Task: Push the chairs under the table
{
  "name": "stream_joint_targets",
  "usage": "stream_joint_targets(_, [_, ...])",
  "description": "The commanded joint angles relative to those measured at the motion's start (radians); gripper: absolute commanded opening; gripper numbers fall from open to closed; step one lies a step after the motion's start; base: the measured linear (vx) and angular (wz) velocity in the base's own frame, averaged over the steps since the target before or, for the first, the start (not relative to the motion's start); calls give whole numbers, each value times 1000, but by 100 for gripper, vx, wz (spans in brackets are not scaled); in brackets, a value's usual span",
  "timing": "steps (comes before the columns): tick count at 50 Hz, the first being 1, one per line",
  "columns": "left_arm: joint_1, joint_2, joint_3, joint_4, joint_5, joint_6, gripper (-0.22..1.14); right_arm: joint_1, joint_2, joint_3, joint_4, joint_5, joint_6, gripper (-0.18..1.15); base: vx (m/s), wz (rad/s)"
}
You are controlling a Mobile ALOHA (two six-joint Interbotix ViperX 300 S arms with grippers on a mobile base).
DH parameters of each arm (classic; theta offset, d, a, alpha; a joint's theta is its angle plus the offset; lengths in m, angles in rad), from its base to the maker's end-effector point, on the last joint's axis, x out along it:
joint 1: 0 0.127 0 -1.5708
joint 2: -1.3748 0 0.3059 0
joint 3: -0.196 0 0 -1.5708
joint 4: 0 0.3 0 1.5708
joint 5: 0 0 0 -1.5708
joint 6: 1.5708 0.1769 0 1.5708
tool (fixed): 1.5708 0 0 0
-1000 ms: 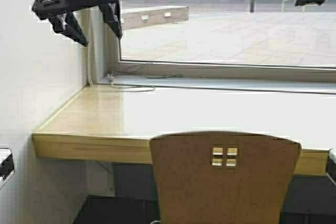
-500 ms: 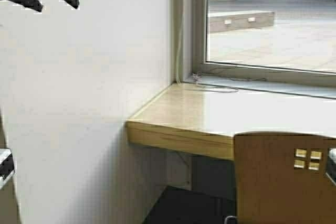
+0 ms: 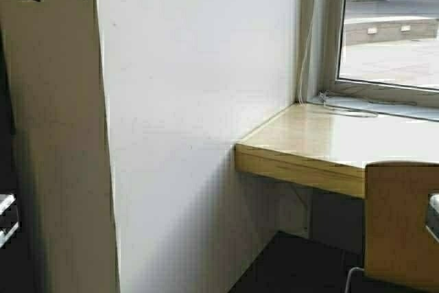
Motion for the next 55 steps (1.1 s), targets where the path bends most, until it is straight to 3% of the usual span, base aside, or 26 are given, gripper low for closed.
stream_joint_targets(1, [3,6,-8,2,-12,-2,100,3,2,-23,-3,-3,0,101,-24,10])
stream_joint_targets(15, [2,9,17,0,-55,-5,100,2,81,-63,-3,-2,2,101,-28,7])
stream_joint_targets(55, [3,26,23,18,-101,-6,100,2,100,-98,18,15,9,101,-32,14])
